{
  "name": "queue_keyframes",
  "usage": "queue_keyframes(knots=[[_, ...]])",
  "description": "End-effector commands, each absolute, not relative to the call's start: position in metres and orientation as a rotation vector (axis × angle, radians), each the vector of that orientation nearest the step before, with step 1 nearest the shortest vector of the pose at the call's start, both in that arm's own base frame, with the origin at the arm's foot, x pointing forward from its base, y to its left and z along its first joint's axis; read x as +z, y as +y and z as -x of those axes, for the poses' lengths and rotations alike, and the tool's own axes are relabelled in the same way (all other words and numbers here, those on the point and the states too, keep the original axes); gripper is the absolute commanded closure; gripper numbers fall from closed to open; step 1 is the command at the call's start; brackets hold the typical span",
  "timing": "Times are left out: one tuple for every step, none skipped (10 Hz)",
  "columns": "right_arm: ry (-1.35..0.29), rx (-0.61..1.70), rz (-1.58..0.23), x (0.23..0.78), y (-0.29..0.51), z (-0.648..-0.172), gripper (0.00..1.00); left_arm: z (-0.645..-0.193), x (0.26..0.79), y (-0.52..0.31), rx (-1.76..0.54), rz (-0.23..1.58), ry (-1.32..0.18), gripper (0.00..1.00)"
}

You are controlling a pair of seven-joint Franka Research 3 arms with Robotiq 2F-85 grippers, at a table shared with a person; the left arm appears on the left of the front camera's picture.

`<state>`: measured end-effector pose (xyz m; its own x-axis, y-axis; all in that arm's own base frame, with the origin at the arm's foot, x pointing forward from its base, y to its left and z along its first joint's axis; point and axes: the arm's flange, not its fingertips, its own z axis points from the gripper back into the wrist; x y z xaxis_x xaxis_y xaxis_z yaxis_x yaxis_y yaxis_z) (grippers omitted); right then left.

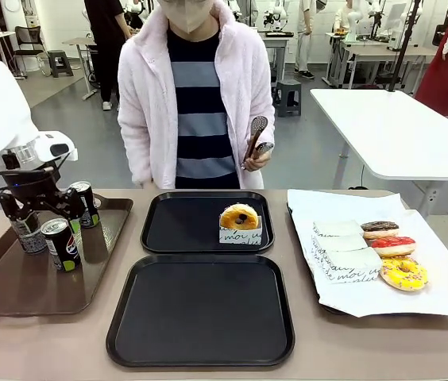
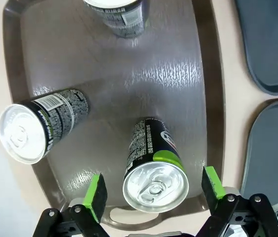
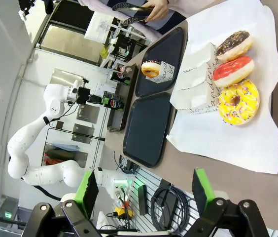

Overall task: Set up donuts and drinks on trays.
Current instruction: Pick up one Pepsi coke and place it on the Flat Tray.

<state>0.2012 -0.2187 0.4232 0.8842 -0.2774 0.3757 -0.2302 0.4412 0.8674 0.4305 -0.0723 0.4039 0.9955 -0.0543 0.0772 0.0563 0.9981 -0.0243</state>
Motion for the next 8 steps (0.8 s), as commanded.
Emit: queue_keyframes(knots=[[-0.525, -0.022, -1.14, 0.4229, -0.2196, -0.2016, 0.0, -0.4292, 0.3918, -0.0731, -0.049, -0.011, -0.073, 0.0], [-0.525, -0.022, -1.14, 0.4229, -0.2196, -0.2016, 0.0, -0.4317, 0.389, -0.0736, -0.051, -0.019, -0.083, 0.0], [-0.525, -0.022, -1.14, 0.4229, -0.2196, -0.2016, 0.0, -0.4311, 0.3858, -0.0734, -0.05, -0.007, -0.103, 0.0], [-0.525, -0.022, -1.14, 0.4229, -0.2196, -0.2016, 0.0, -0.4329, 0.386, -0.0736, -0.049, -0.003, -0.124, 0.0], [-0.525, -0.022, -1.14, 0.4229, -0.2196, -0.2016, 0.0, -0.4334, 0.3867, -0.0741, -0.05, -0.007, -0.129, 0.0], [-0.525, -0.022, -1.14, 0.4229, -0.2196, -0.2016, 0.0, -0.4314, 0.3855, -0.0739, -0.069, -0.012, -0.126, 0.0], [-0.525, -0.022, -1.14, 0.4229, -0.2196, -0.2016, 0.0, -0.4319, 0.3864, -0.0741, -0.07, -0.013, -0.118, 0.42], [-0.525, -0.022, -1.14, 0.4229, -0.2196, -0.2016, 0.0, -0.4313, 0.3868, -0.074, -0.063, -0.013, -0.107, 0.45]])
